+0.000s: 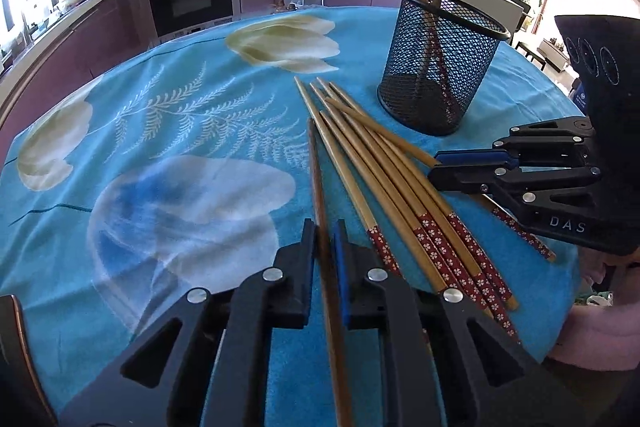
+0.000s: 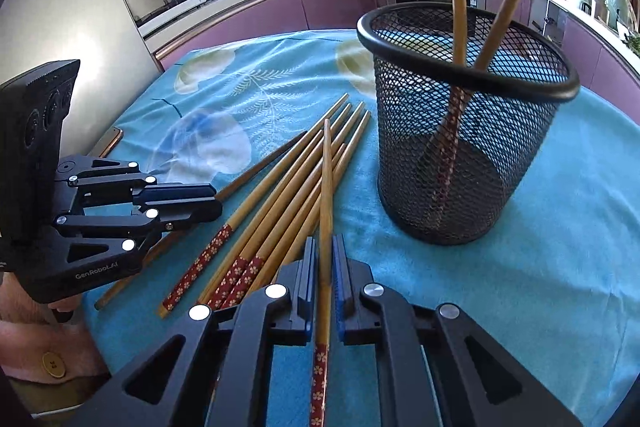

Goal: Organize utensils
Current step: 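Lift the chopstick with the right tool and drop it into the mesh cup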

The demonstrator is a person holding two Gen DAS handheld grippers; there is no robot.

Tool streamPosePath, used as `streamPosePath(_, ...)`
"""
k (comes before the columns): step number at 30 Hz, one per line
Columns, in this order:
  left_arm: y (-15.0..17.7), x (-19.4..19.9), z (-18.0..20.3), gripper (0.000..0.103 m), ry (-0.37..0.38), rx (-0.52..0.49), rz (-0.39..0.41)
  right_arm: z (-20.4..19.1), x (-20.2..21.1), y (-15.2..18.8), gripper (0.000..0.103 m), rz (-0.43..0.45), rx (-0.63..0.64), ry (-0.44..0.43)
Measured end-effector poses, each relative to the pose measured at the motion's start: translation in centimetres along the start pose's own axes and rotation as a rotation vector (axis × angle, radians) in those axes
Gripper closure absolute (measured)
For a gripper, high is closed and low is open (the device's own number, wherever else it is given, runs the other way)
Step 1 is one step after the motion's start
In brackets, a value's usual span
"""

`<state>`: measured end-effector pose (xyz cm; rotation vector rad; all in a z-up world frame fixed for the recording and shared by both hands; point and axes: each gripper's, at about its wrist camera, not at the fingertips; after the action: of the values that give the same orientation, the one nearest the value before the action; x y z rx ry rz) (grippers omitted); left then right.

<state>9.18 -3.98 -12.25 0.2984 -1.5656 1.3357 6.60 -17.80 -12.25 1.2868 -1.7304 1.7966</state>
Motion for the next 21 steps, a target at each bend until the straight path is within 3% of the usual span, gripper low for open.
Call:
streamPosePath(8, -0.3, 0.9, -0.1, 0.095, 0.009, 0.020, 0.026, 0.0, 1.6, -0.2, 0.097, 0.060, 0.007, -0.021)
streamPosePath(21, -3.3, 9.8, 0.7, 0.095, 0.137, -0.002, 0.263, 2.1, 10.1, -1.5, 0.097, 0.305, -0.061, -0.059)
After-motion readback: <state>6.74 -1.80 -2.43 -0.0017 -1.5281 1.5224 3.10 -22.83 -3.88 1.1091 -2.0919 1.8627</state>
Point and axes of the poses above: each gripper's, at about its wrist camera, not at the fingertips, and x roughly against the way its jaws point, z to its right, y to its underside, and after that the axes turned 4 degrees about y, right-handed
